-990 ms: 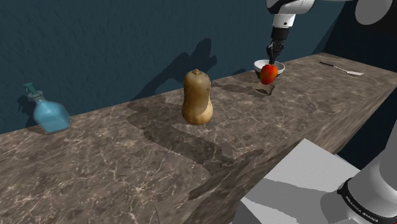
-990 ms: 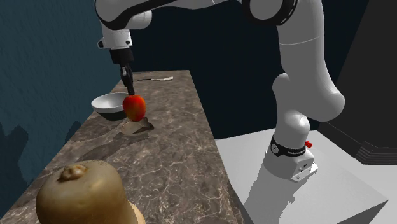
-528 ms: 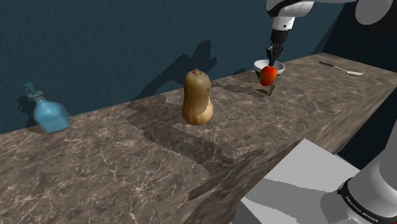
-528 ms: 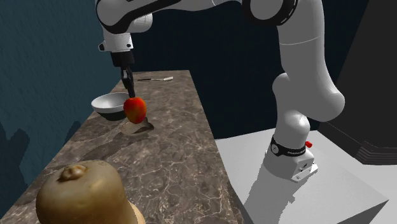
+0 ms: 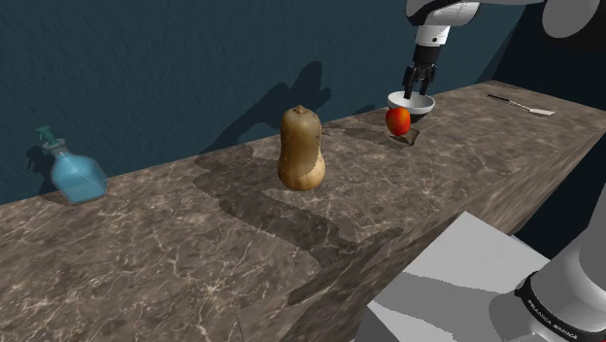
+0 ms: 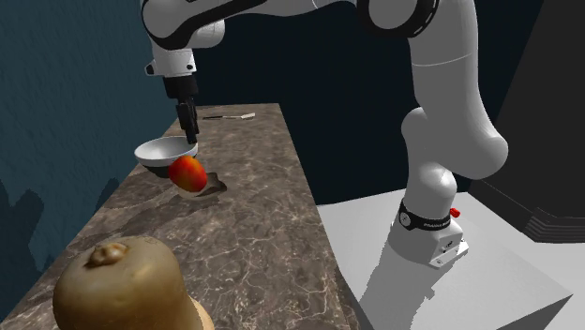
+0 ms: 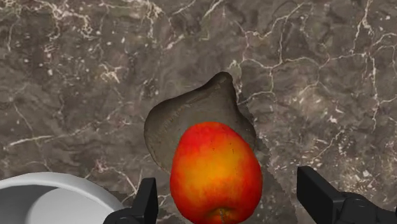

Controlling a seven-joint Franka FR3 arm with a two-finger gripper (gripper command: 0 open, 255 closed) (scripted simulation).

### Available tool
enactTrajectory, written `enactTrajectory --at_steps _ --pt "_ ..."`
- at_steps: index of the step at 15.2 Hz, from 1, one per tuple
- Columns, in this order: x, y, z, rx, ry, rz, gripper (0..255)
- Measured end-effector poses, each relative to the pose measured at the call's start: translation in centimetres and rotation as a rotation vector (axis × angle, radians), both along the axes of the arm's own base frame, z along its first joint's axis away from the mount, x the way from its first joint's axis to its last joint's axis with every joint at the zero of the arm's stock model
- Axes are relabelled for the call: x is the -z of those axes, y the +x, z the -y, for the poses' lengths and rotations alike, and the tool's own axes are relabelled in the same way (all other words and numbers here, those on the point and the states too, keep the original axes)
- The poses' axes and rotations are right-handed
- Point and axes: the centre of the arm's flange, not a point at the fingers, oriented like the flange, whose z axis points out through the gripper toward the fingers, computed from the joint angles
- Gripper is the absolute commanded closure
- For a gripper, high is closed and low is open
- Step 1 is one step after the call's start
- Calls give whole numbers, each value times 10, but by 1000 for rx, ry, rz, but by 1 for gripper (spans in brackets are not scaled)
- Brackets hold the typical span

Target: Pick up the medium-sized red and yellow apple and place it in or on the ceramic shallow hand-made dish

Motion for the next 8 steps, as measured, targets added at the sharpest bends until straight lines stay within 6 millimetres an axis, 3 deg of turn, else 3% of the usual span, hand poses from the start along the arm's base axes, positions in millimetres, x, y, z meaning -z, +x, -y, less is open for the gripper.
enactTrajectory --at_steps 4,8 --pt "-38 0 3 0 0 1 0" --pt "-49 2 4 0 0 0 0"
